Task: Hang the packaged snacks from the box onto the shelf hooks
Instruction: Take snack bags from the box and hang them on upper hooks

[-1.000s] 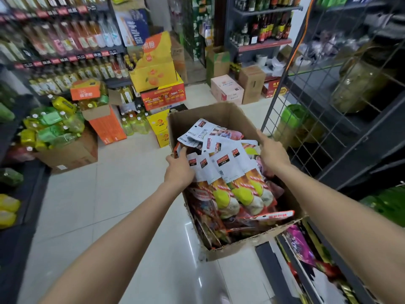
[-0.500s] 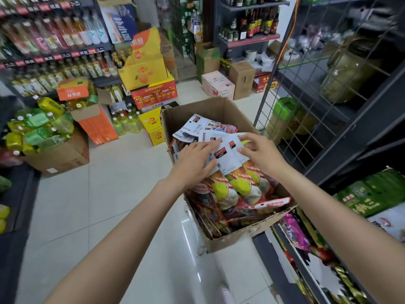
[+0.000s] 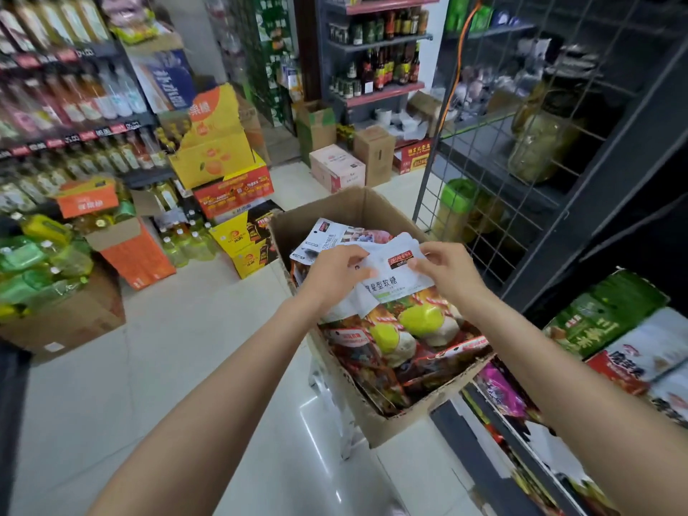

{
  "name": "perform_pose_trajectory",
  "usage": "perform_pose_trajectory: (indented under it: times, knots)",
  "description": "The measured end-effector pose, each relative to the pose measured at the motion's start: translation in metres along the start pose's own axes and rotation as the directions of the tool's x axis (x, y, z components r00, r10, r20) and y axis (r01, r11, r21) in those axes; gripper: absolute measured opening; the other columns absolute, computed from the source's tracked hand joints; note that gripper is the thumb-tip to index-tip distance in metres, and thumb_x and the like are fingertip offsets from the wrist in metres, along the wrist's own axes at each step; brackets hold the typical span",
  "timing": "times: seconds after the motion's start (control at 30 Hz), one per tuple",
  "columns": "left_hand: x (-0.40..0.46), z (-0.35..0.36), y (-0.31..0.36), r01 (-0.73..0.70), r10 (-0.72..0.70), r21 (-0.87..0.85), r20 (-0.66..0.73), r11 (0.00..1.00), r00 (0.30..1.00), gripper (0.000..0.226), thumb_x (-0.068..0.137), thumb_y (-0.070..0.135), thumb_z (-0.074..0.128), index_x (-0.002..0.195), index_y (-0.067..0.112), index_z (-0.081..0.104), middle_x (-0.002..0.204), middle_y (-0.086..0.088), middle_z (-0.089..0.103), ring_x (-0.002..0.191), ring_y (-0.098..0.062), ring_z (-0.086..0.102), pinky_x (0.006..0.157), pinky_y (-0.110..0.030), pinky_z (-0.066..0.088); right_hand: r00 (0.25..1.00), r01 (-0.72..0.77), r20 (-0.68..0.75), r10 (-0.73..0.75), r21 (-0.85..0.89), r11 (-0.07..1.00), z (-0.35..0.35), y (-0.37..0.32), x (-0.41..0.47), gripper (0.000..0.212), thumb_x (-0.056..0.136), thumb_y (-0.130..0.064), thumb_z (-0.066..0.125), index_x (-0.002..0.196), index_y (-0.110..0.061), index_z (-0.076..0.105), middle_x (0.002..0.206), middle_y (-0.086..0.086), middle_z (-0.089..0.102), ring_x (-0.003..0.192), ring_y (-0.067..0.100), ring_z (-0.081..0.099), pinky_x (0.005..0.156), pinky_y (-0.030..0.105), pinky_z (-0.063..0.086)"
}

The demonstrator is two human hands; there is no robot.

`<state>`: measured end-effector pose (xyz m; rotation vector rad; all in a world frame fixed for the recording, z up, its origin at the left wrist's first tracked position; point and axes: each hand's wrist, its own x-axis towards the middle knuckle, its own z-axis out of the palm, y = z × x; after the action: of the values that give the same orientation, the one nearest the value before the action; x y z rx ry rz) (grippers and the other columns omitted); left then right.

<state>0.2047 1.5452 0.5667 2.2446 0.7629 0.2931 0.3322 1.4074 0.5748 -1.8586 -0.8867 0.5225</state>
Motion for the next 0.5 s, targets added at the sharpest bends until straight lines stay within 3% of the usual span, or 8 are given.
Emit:
perform_pose_trajectory:
  times: [0.07,0.17,0.3,0.4,0.5]
  knots:
    - [0.0,-0.008,0.005,-0.011,0.009,-0.088,-0.021,0.996,1.0,0.04,0.088,0.028,0.064,0.124,0.011,0.056,0.115,-0.001,0.061,0.104,-0.013,0.054,0.079,-0.02,0.04,0.994,-0.037,-0.093,0.054,0.173,0.984,-0.013,-0.008,-0.005,0.013,0.092,0.0,0.056,0.1,-0.004,0.066,0.072,-0.002,0.063,0.047,-0.007,0.056,0.042,0.01,0.039]
    - [0.003,-0.018,0.027,-0.004,-0.012,-0.346,-0.043,0.938,0.999,0.048,0.089,0.03,0.063,0.13,0.012,0.046,0.113,0.001,0.062,0.093,-0.006,0.058,0.063,-0.011,0.044,0.976,-0.016,-0.191,0.104,0.411,0.911,-0.034,-0.026,-0.015,0.018,0.095,-0.003,0.051,0.108,-0.006,0.063,0.086,0.0,0.07,0.065,0.003,0.068,0.05,0.017,0.051]
    - [0.007,-0.027,0.083,-0.15,0.152,-0.515,-0.039,0.844,0.988,0.024,0.098,0.022,0.048,0.117,0.01,0.056,0.104,0.006,0.064,0.08,0.009,0.055,0.065,-0.001,0.042,0.957,0.083,-0.278,0.078,0.522,0.849,-0.059,-0.057,-0.028,0.021,0.096,-0.004,0.048,0.105,-0.014,0.063,0.085,-0.005,0.074,0.073,0.009,0.069,0.053,0.023,0.054]
    - [0.009,-0.03,0.129,-0.278,0.275,-0.572,-0.095,0.771,0.957,0.017,0.099,0.018,0.046,0.102,0.013,0.062,0.091,0.011,0.063,0.076,0.009,0.055,0.069,-0.009,0.043,0.912,0.178,-0.404,0.071,0.546,0.819,-0.083,-0.08,-0.045,0.021,0.096,-0.002,0.047,0.108,-0.009,0.063,0.082,-0.006,0.074,0.072,0.007,0.069,0.058,0.021,0.055]
    - [0.011,-0.019,0.175,-0.304,0.308,-0.64,-0.109,0.706,0.945,0.017,0.096,0.017,0.053,0.087,0.014,0.067,0.087,0.003,0.066,0.08,-0.009,0.057,0.079,-0.027,0.048,0.826,0.255,-0.561,0.057,0.461,0.85,-0.116,-0.102,-0.075,0.018,0.095,-0.003,0.05,0.107,-0.005,0.063,0.084,-0.003,0.073,0.069,0.006,0.068,0.056,0.019,0.052]
